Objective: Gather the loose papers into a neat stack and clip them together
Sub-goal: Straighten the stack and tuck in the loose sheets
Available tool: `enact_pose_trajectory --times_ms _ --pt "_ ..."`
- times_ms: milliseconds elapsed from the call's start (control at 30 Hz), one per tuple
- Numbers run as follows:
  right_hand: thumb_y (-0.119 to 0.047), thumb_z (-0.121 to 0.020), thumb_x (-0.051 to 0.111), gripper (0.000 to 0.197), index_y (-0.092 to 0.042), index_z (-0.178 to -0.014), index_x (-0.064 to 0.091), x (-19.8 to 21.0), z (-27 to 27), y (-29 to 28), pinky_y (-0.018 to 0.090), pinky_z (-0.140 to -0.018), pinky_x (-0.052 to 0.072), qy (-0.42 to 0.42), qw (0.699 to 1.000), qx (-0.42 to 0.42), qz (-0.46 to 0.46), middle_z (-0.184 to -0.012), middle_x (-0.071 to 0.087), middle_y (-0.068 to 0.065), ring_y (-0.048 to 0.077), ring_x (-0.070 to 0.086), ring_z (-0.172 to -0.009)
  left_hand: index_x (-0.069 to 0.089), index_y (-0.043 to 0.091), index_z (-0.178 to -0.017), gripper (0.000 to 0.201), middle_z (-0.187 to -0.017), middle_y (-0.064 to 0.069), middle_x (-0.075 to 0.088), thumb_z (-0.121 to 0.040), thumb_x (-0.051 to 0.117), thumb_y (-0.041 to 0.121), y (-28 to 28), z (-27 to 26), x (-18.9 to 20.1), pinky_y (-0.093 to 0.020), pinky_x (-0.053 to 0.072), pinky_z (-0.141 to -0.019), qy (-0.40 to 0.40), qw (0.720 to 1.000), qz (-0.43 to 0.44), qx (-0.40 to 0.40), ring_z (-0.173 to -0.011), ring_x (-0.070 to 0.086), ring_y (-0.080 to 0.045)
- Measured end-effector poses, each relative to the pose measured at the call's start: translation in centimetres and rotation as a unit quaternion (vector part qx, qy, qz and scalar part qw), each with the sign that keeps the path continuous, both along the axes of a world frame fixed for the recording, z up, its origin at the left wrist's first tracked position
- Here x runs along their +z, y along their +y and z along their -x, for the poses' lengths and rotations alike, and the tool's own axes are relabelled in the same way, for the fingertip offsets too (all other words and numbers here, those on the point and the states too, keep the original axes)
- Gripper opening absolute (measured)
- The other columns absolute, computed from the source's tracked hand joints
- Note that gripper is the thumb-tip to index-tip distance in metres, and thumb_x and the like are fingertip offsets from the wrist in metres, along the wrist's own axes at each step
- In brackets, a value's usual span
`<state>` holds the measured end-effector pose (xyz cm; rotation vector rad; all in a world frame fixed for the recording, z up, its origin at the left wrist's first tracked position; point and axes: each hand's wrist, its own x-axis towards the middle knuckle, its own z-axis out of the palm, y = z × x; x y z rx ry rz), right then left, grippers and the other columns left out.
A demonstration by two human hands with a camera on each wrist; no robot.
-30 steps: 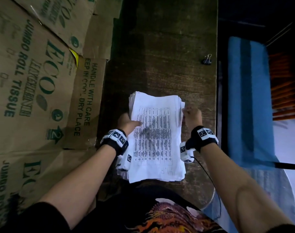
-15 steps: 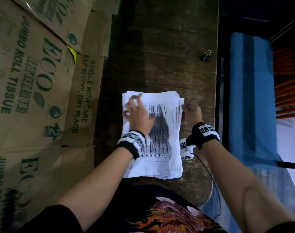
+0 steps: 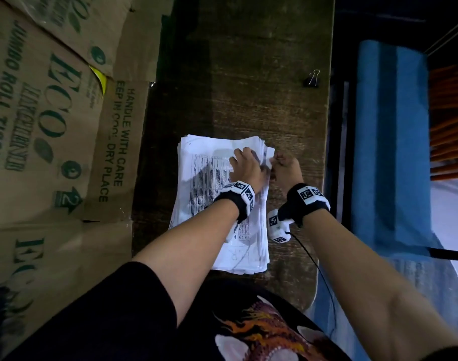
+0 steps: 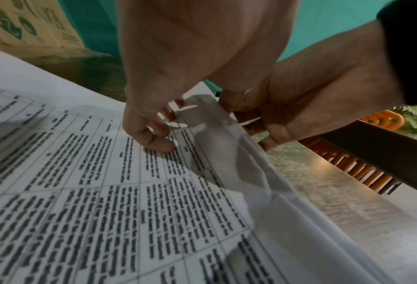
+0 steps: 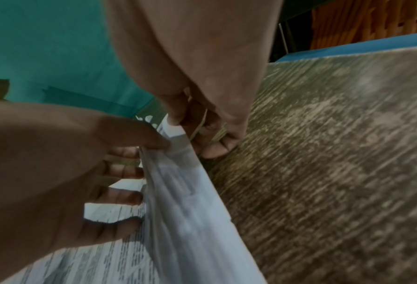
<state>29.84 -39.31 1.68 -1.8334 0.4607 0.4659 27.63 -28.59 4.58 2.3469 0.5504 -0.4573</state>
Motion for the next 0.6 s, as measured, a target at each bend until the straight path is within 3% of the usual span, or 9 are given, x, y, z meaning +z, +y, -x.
enact_pose_trajectory --times_ms 67,200,300,367,500,533,600 --pt "-0.008 -0.091 0.052 0.010 -0.001 -0.094 0.060 0.1 -0.1 0.0 0.049 -0.063 0.055 0.002 1.000 0.000 0.010 -0.095 0.066 0.029 0.030 0.061 -0.071 0.037 0.005 -0.118 0.060 -0.123 -0.015 0.039 -0.074 0.073 0.026 0.1 0.2 0.1 -0.052 0.049 -0.079 -0.012 1.000 -0.026 -0.010 -0.113 0.041 -0.037" --pt "-0.008 -0.092 0.052 0.011 -0.001 -0.090 0.060 0.1 -0.4 0.2 0.043 -0.068 0.052 -0.016 0.997 0.048 0.056 -0.089 0.067 0.022 0.030 0.062 -0.077 0.034 0.005 -0.125 0.064 -0.130 -0.016 0.035 -0.079 0.069 0.034 -0.4 0.6 0.3 -0.054 0.048 -0.081 0.004 0.999 -0.053 -0.003 -0.118 0.038 -0.038" --pt "-0.009 -0.092 0.051 0.018 -0.008 -0.075 0.054 0.2 -0.5 -0.1 0.031 -0.061 0.041 -0.037 0.990 0.091 0.101 -0.074 0.061 0.011 0.024 0.056 -0.067 0.033 0.003 -0.127 0.061 -0.130 -0.018 0.033 -0.078 0.068 0.012 -0.6 0.7 0.5 -0.050 0.046 -0.083 0.024 0.999 -0.041 -0.007 -0.113 0.045 -0.043" --pt "-0.010 -0.093 0.051 0.018 -0.012 -0.075 0.049 0.6 -0.4 -0.4 0.032 -0.061 0.040 -0.055 0.992 0.057 0.100 -0.074 0.058 0.008 0.020 0.052 -0.067 0.031 0.001 -0.130 0.057 -0.129 -0.020 0.034 -0.081 0.060 0.002 -0.6 0.8 0.6 -0.049 0.044 -0.080 0.027 0.999 -0.036 0.000 -0.108 0.049 -0.046" --pt "-0.022 -0.093 0.055 0.010 -0.013 -0.090 0.052 1.1 0.5 -0.7 0.040 -0.071 0.051 -0.030 0.997 -0.071 0.009 -0.085 0.064 0.008 0.022 0.060 -0.076 0.027 0.004 -0.132 0.054 -0.125 -0.020 0.035 -0.085 0.052 -0.001 -0.8 0.8 0.9 -0.044 0.035 -0.065 0.029 0.999 -0.016 0.019 -0.103 0.050 -0.047" --pt "-0.026 -0.092 0.058 0.016 -0.011 -0.097 0.056 1.3 0.9 -0.6 0.041 -0.074 0.053 -0.002 0.997 -0.077 -0.028 -0.091 0.067 0.008 0.023 0.064 -0.081 0.026 0.005 -0.133 0.055 -0.124 -0.019 0.035 -0.085 0.054 0.002 -0.9 0.8 1.0 -0.044 0.035 -0.065 0.029 0.999 -0.014 0.020 -0.103 0.050 -0.046" --pt "-0.026 -0.089 0.066 0.027 -0.004 -0.103 0.062 1.6 1.8 -0.5 0.031 -0.070 0.054 0.039 0.999 -0.008 -0.018 -0.094 0.070 0.007 0.019 0.067 -0.083 0.025 0.005 -0.134 0.058 -0.125 -0.018 0.035 -0.085 0.058 0.005 -1.0 0.8 1.1 -0.044 0.035 -0.067 0.030 0.999 -0.017 0.020 -0.104 0.050 -0.045"
